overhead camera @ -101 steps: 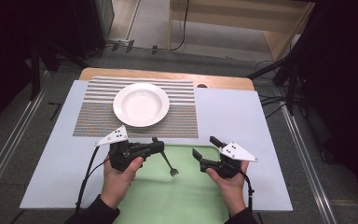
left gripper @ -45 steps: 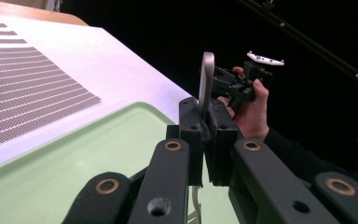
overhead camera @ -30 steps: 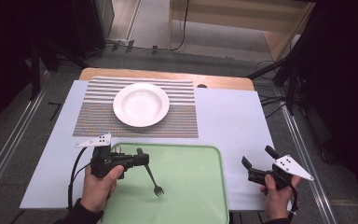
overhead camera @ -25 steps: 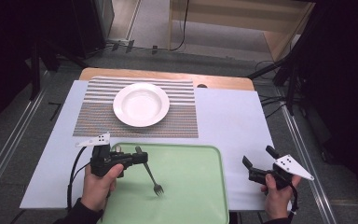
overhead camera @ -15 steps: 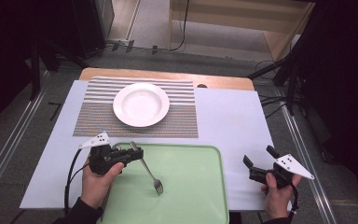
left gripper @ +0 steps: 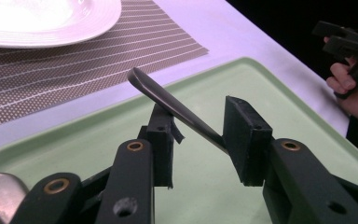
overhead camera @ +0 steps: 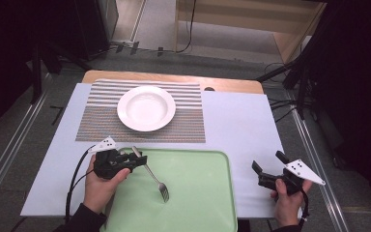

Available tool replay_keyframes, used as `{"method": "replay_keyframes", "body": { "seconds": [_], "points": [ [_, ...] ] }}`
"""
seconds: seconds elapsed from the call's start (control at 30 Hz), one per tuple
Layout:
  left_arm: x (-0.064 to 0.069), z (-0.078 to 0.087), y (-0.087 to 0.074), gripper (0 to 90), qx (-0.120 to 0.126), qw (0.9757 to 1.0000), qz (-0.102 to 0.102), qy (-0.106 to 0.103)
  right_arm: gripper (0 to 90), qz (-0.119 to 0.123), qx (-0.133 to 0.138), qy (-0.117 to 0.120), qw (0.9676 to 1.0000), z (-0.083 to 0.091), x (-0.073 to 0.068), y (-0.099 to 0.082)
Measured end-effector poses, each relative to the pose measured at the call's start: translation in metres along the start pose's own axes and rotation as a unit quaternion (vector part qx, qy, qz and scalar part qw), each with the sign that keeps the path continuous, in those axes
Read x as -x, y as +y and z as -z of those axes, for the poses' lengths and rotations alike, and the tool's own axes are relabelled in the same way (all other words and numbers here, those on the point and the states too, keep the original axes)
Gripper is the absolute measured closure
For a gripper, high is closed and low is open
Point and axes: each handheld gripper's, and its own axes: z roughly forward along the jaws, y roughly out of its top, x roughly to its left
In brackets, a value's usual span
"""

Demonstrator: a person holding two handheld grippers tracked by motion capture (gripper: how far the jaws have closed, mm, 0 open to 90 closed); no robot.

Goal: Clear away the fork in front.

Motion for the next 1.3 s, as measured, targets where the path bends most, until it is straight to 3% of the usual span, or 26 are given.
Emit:
{"method": "replay_keyframes", "body": {
  "seconds": [0.17,0.57,0.83,1.3],
  "points": [
    [-0.002,-0.003,-0.001,59.0,-0.014,0.9998,0.003,0.014,0.0,0.001,-0.001,0.001,1.0000,-0.001,0.000,0.000],
    [-0.004,-0.005,-0.002,58.4,-0.025,0.9995,0.009,0.019,0.0,0.001,-0.003,0.002,1.0000,-0.002,0.000,-0.002],
    [-0.005,-0.008,-0.003,58.5,-0.039,0.9987,0.007,0.033,0.0,0.002,-0.002,0.001,1.0000,-0.002,0.000,-0.002],
    [-0.007,-0.013,-0.006,59.4,-0.073,0.9953,0.010,0.063,0.0,0.007,-0.005,0.001,1.0000,-0.002,-0.001,-0.002]
  ]
}}
